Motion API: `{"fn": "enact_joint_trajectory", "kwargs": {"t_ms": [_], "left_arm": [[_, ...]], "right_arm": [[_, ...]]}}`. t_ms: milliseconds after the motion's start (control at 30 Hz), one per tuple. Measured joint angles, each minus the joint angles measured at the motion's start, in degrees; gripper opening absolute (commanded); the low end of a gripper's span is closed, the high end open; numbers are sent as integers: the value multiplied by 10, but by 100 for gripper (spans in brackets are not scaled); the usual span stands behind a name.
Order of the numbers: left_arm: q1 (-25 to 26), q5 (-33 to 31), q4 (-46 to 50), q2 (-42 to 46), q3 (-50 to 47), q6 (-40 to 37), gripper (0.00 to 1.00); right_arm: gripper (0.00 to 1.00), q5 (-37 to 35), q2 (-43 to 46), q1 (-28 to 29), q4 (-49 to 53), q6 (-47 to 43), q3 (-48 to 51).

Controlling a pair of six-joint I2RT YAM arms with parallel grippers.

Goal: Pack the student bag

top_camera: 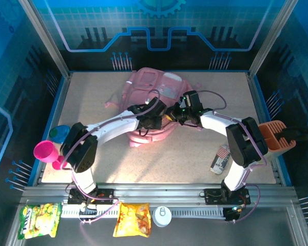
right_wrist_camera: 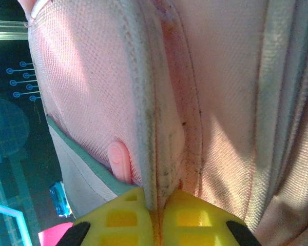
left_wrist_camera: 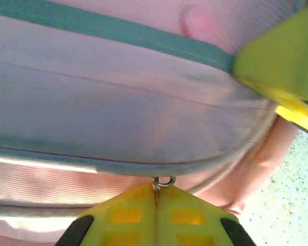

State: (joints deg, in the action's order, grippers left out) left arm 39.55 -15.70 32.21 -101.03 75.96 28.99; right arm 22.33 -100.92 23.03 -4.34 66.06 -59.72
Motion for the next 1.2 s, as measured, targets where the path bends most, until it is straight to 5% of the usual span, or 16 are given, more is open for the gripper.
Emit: {"fn": "enact_joint_trajectory", "kwargs": {"t_ms": [300, 367, 567, 667, 900, 1200], "left_arm": [[-165, 91, -77, 65, -109, -71, 0], [-164, 108, -83, 65, -109, -92, 0], [-153, 170, -90, 65, -108, -121, 0], [-138, 177, -84, 65, -96, -129, 0], [-76, 190, -66, 65, -63, -144, 0], [-21, 203, -52, 53, -30, -160, 0]], "right_arm": [[0, 3, 17, -51, 32, -73, 0], [4, 3, 22, -60, 38, -82, 0], [42, -6, 49, -90, 68, -86, 0], [50, -15, 80, -99, 75, -68, 10], [54, -54, 206, -86, 89, 9, 88], [52, -96, 223, -23, 75, 104, 146]]}}
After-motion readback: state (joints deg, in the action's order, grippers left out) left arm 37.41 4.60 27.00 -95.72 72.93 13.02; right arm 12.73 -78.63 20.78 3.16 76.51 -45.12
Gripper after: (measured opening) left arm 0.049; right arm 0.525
